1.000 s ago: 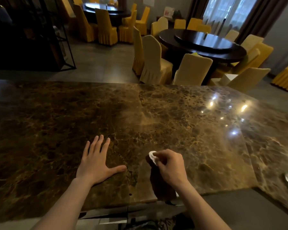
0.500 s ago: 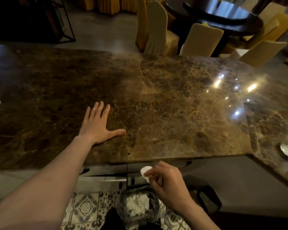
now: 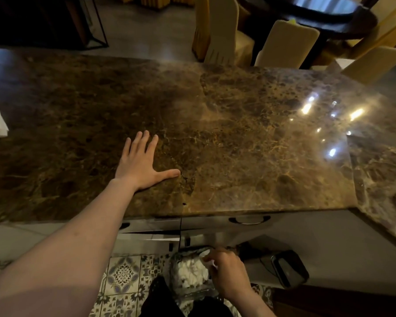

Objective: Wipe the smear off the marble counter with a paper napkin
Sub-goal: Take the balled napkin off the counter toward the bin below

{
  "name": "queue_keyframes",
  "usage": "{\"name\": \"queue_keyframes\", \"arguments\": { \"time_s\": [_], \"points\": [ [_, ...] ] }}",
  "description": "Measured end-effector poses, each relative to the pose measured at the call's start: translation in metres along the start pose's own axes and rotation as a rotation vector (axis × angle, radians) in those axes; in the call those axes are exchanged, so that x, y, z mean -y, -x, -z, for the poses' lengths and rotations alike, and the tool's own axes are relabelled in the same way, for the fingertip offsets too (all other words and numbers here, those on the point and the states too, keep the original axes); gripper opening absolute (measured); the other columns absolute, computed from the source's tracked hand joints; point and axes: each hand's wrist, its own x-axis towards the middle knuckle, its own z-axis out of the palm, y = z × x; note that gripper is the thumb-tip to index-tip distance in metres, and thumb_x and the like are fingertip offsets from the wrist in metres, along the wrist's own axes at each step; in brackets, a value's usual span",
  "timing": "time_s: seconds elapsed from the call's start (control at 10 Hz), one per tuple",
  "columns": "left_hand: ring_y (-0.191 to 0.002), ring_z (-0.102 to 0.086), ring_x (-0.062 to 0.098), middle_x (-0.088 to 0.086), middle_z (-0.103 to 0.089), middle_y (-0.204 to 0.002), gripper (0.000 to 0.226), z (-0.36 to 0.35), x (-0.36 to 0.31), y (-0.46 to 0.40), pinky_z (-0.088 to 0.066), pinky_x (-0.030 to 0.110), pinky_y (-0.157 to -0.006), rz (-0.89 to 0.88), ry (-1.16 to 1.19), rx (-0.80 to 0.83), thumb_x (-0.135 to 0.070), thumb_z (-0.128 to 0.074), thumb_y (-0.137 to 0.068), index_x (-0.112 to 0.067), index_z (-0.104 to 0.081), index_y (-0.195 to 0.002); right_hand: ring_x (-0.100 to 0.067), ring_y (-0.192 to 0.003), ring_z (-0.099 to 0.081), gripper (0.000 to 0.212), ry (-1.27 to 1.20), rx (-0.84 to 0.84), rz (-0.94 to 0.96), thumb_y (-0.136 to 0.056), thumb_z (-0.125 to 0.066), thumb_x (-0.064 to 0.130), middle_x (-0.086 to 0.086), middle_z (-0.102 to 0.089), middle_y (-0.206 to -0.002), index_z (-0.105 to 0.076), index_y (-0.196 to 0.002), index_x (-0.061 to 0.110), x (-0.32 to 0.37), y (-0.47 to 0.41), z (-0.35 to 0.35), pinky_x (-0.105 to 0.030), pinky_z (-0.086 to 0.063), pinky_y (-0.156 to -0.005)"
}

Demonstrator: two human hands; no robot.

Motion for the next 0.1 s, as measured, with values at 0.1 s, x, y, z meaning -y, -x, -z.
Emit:
{"name": "queue_keyframes", "arguments": {
  "time_s": [0.1],
  "points": [
    [-0.158, 0.014, 0.022, 0.006, 0.007, -0.173, 0.142, 0.0031, -0.0019, 0.0019, 0.004, 0.052, -0.131, -0.005, 0.007, 0.006, -0.113, -0.013, -0.054, -0.023, 0.001, -0.163, -0.01, -0.103, -0.065, 0.024, -0.046, 0.012, -0.059, -0.091, -0.066, 0.024, 0.016, -0.067, -0.113, -0.074, -0.109, 0.035, -0.0121, 0.0026, -0.005, -0.028, -0.052, -0.078]
  ]
}}
